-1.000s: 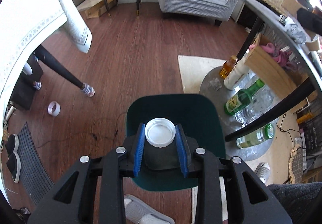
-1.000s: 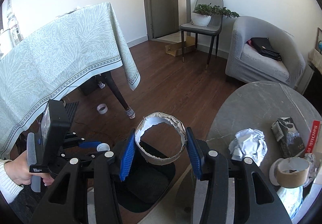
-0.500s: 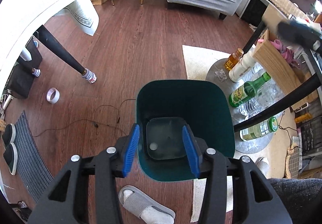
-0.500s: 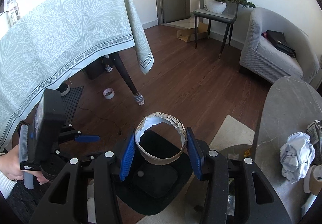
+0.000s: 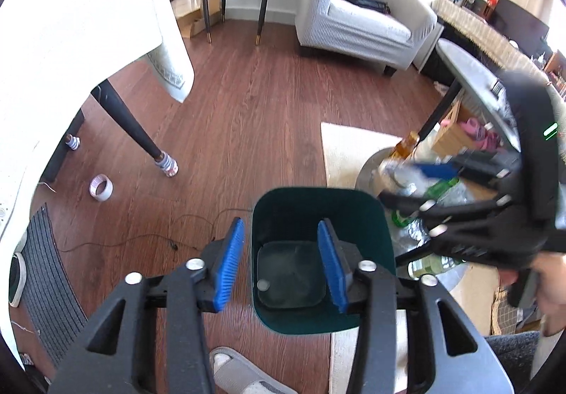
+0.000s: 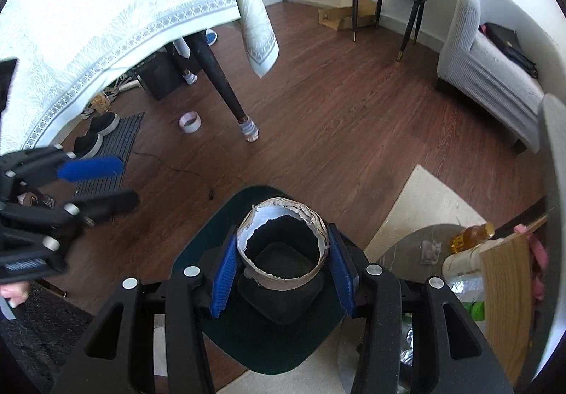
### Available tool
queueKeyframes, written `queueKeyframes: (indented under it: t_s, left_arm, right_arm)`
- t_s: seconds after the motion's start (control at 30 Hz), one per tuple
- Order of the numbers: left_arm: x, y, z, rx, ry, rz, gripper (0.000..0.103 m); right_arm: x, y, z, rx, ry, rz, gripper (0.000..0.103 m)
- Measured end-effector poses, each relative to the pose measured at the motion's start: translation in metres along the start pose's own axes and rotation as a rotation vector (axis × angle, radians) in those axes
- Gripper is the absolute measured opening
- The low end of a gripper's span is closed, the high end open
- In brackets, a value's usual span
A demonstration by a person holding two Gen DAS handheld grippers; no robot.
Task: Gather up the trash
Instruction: 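Lower the cardboard ring into the green bin and open the right tool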
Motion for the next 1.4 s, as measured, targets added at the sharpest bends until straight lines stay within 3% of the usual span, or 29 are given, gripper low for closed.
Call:
queueKeyframes:
  t_s: [0.4,0.67,0.8,1.1,1.4]
  left_arm:
    - [0.025,-0.009,0.041,-0.024,-0.136,-0.001,0.026]
    - [0.037,-0.009,0.061,-0.037,-0.188,0.016,0.025]
    - [0.040,-0.010,0.070,-0.030,-0.213,0.015,0.025]
    - [0.047,-0.009,0.085,-0.006,-0.250,0.021,0.025]
    - [0.054,-0.021,0.097,0.016,-0.294,-0.011,0.025]
  right_arm:
    - [-0.026,0.002,-0.053,-0.019,0.156,-0.003,0.049]
    - [-0.043,0.006,-0.073,-0.035,0.218,0.018,0.050]
    - [-0.047,0.007,-0.075,-0.036,0.227,0.032,0.056]
    - [-0.040,0.012,-0.053,-0.012,0.171,0.061,0.058]
    - [-0.017,0.025,0.001,0.032,0.026,0.095,0.058]
Point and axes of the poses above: each gripper's, at about its wrist camera, not at the fingertips, and z roughly against the way its jaws point, y to its left, x to its top, the point moved 4 cm from there along -z, roughly the way its jaws point, and after that the axes turned 6 degrees about -z, right-handed, at the moved point
